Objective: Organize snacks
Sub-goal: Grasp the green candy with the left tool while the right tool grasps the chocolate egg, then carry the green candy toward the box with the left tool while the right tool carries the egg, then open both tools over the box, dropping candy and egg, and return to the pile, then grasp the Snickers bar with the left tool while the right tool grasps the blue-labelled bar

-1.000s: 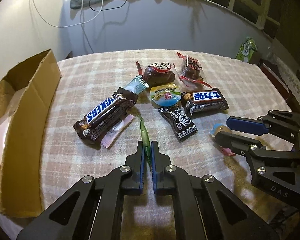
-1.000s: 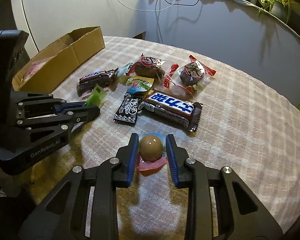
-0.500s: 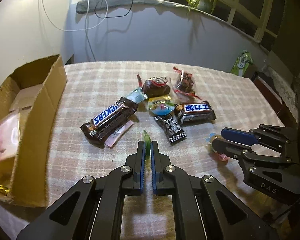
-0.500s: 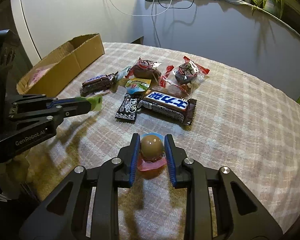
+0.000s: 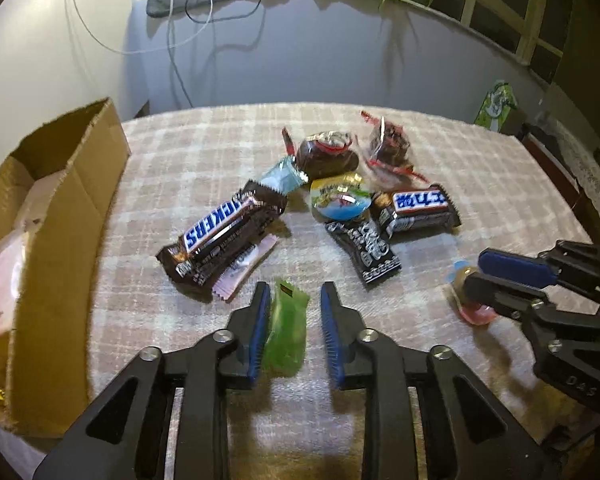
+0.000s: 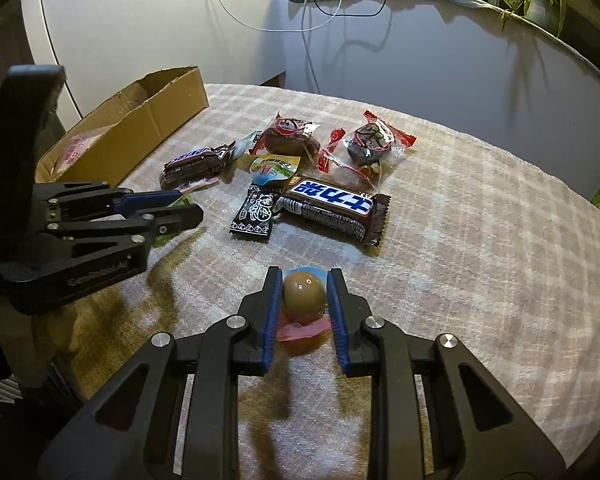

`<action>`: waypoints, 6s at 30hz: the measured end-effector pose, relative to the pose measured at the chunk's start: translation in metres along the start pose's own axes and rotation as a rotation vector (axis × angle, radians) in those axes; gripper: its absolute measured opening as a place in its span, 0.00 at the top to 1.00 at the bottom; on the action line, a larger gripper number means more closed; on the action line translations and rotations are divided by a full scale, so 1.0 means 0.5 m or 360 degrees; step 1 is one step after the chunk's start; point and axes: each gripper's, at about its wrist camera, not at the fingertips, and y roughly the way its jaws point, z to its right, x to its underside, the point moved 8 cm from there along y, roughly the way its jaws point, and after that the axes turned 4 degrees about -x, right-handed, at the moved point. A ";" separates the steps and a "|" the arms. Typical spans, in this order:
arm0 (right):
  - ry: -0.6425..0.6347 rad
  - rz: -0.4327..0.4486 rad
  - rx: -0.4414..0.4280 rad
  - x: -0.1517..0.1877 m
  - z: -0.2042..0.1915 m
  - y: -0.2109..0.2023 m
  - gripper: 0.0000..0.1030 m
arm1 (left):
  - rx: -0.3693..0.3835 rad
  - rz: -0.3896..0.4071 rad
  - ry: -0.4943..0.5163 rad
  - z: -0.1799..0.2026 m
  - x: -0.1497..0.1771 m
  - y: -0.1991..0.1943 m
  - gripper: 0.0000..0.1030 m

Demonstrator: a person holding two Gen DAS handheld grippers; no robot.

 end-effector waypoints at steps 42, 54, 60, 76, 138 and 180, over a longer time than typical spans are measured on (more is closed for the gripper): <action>-0.0127 0.0173 -0.0077 -0.121 -0.124 -0.066 0.76 | -0.0004 0.0327 -0.0170 -0.147 -0.043 -0.169 0.96; -0.0272 0.0218 -0.0198 -0.258 -0.261 -0.002 0.76 | -0.0125 0.0399 -0.0332 -0.311 -0.064 -0.196 0.96; -0.0303 0.0200 -0.0263 -0.311 -0.311 0.049 0.76 | -0.0149 0.0394 -0.0371 -0.368 -0.072 -0.187 0.96; -0.0339 0.0083 -0.0386 -0.381 -0.402 0.187 0.76 | -0.0170 0.0351 -0.0441 -0.448 -0.080 -0.158 0.96; -0.0330 -0.0031 -0.0057 -0.170 -0.005 -0.013 0.12 | 0.0091 0.0247 -0.0154 -0.118 -0.097 -0.111 0.40; -0.0446 -0.0337 -0.0287 -0.088 0.022 0.121 0.65 | 0.0024 -0.0015 -0.0091 -0.072 -0.070 0.058 0.74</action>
